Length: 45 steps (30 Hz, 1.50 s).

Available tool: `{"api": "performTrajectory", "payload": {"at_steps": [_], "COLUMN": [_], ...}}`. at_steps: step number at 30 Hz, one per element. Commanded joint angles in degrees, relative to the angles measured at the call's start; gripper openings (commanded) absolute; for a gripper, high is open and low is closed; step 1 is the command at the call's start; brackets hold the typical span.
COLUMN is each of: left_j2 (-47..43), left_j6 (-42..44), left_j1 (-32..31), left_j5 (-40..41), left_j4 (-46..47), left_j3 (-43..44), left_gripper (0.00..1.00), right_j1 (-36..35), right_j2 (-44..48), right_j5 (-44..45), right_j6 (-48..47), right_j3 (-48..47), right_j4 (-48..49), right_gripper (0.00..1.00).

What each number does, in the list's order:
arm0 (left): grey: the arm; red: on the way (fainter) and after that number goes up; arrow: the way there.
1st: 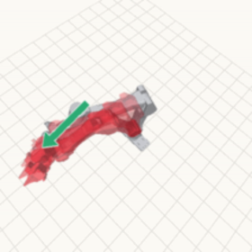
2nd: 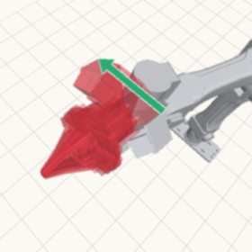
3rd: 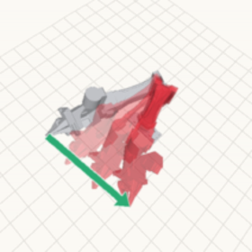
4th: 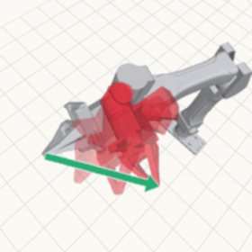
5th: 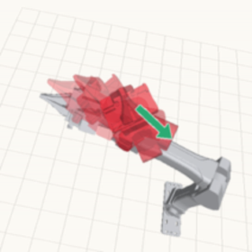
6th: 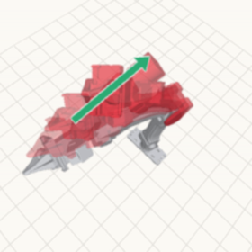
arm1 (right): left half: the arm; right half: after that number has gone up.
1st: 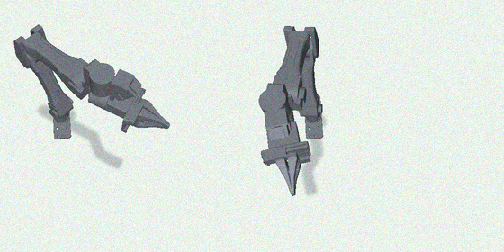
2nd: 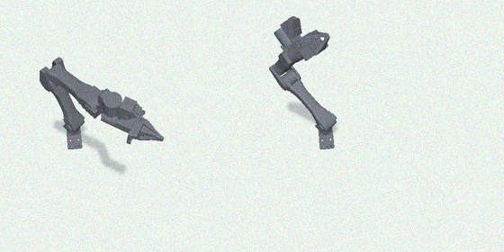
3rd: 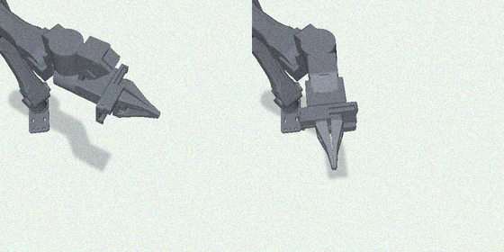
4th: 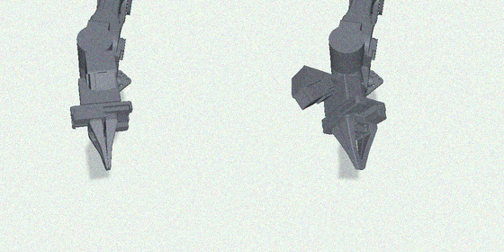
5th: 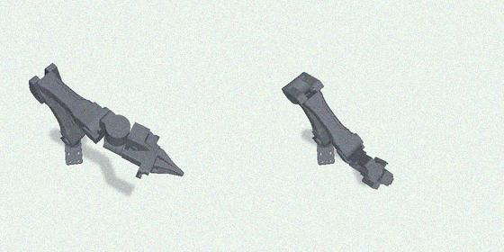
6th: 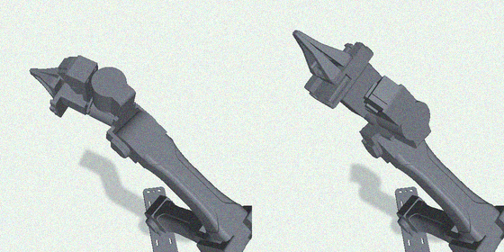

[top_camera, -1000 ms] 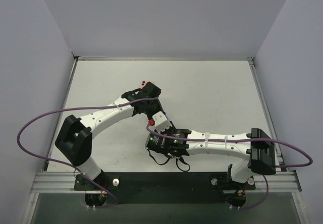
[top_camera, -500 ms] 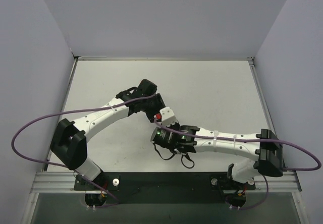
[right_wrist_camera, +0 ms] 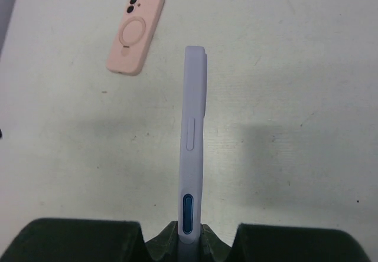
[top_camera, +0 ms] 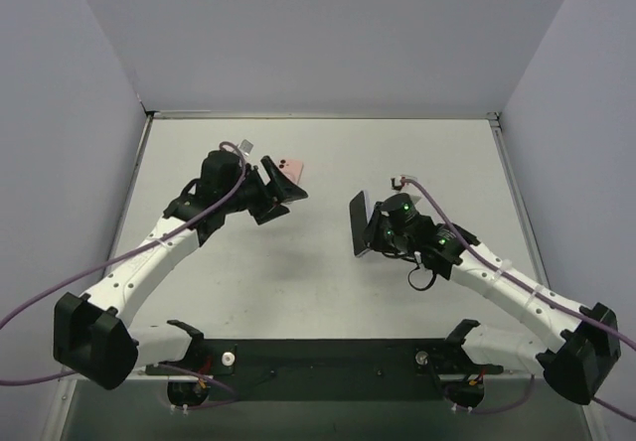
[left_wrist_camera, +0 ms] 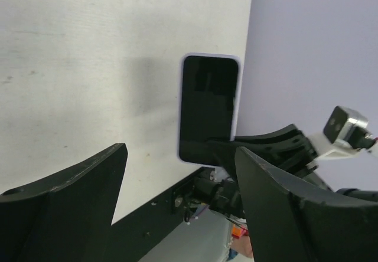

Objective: Take the phone out of the phone case
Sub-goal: Adjust the phone.

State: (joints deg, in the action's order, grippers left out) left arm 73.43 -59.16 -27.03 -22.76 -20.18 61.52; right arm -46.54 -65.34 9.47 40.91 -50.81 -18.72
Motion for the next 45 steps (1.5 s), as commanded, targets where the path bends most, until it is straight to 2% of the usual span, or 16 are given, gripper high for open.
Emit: {"api": "performTrajectory", "payload": {"at_steps": [1,4,6,10,13,16,24,28,32,36,41,45], "left_j2": [-7.4,-10.7,-10.7,-8.2,-6.0,-3.7,-1.8,0.5,1.2,1.0,0.9,1.7], "left_j6": [2.5,4.2,3.7,-6.7,-12.1,-16.1,-22.1,-25.6,-25.6,-25.2,-25.0,-25.2], "left_j1": [1.3,1.5,2.9,4.6,4.7,4.7,4.8,4.8,4.6,4.8,4.7,4.6], "left_j5": [6.1,4.7,-2.8,-12.6,-16.0,-18.5,-20.7,-21.2,-20.7,-20.4,-19.6,-19.5], "left_j4": [12.8,17.3,22.2,42.8,51.8,56.9,64.3,69.9,69.8,69.5,68.4,68.9], "left_j3": [-8.3,-12.0,-14.5,-21.5,-24.2,-24.9,-26.9,-27.7,-27.6,-27.1,-26.7,-26.2], "left_gripper": [0.84,0.85,0.86,0.85,0.83,0.80,0.74,0.70,0.67,0.58,0.32,0.32], "right_j1": [8.0,10.8,12.1,12.9,13.1,13.1,12.6,11.7,10.3,8.2,7.5,7.0], "right_j2": [6.5,7.7,8.1,7.8,7.4,6.3,2.2,0.2,-2.4,-3.8,-4.9,-5.8], "right_j5": [-24.0,-30.5,-36.1,-43.0,-44.8,-46.9,-48.1,-47.7,-48.9,-48.9,-48.4,-48.8], "right_j6": [6.5,8.5,11.9,18.8,21.7,25.3,29.9,30.6,30.6,29.6,29.5,30.2], "right_j3": [4.7,6.4,7.8,11.4,14.1,16.0,18.9,19.5,18.2,17.1,17.3,17.6], "right_j4": [17.6,24.7,27.8,39.6,45.4,52.9,66.3,69.9,71.1,70.5,70.6,71.7], "right_gripper": [0.00,0.00,0.00,0.00,0.00,0.00,0.00,0.00,0.00,0.00,0.00,0.00]}}
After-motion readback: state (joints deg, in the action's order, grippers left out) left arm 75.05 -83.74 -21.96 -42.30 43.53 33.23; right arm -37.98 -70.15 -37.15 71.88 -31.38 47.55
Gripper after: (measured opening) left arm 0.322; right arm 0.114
